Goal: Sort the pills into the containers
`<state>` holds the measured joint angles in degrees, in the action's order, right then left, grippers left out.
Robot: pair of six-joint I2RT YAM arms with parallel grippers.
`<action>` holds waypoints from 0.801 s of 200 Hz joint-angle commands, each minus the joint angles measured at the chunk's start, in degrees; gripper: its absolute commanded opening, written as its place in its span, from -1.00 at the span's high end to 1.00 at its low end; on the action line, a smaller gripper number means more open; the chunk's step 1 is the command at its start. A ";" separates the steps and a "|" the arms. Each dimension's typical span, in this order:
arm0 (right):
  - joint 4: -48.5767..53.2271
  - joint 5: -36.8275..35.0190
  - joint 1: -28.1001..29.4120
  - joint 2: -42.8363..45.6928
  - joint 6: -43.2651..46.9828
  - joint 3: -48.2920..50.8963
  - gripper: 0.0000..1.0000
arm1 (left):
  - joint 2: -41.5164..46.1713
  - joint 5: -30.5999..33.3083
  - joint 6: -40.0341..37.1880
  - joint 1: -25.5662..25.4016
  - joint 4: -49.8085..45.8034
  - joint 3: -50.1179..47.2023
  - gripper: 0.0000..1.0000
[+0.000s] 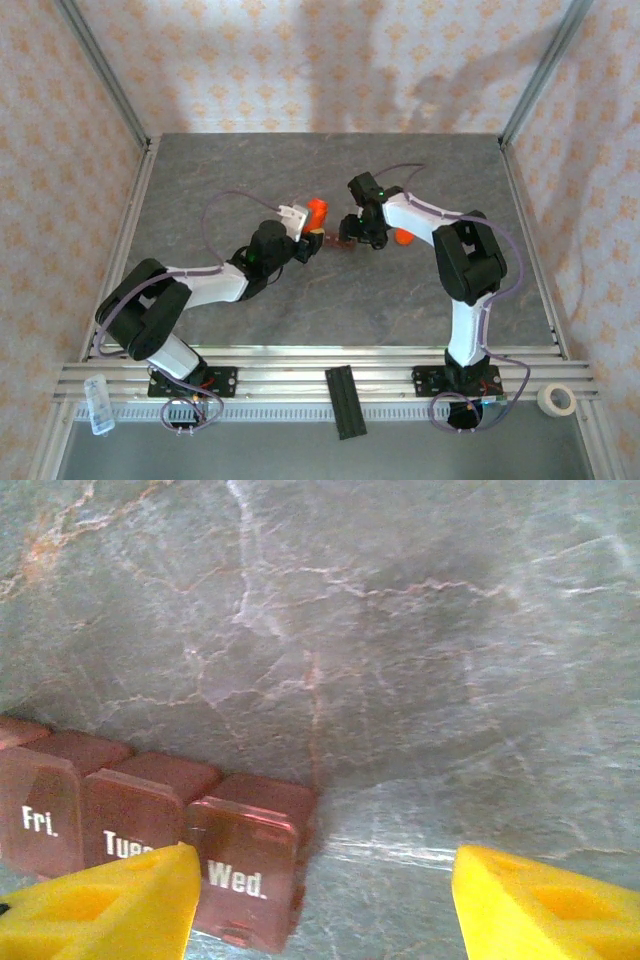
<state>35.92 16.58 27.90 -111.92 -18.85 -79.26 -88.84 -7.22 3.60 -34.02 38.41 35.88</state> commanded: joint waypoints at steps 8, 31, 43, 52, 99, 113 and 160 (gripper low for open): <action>6.13 -4.38 -1.93 1.60 -0.41 -3.88 -0.36 | 2.09 -0.03 -1.53 1.10 6.85 -0.90 1.00; 8.48 -4.83 -3.36 2.44 -0.48 -5.76 -0.37 | 2.13 -1.51 -1.56 1.70 8.79 -0.55 1.00; 9.37 -5.06 -4.33 3.04 -0.47 -6.01 -0.37 | 2.22 -2.00 -1.56 1.85 9.83 -0.30 1.00; 9.68 -5.07 -5.22 3.61 -0.36 -5.94 -0.37 | 2.46 -2.46 -1.72 1.77 10.45 -0.22 1.00; 11.81 -9.68 -10.44 5.31 0.98 -5.99 -0.48 | 3.84 -3.89 -2.37 1.78 12.78 1.31 1.00; 11.97 -10.18 -12.10 4.78 1.09 -6.19 -0.52 | 3.93 -4.76 -2.52 1.78 13.53 1.90 1.00; 13.99 -11.15 -15.15 1.28 3.33 -7.85 -0.58 | 4.41 -5.26 -4.04 1.77 19.70 0.60 1.00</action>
<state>46.57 8.27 13.54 -108.51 -17.69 -84.27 -86.59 -11.64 1.78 -32.51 50.35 35.79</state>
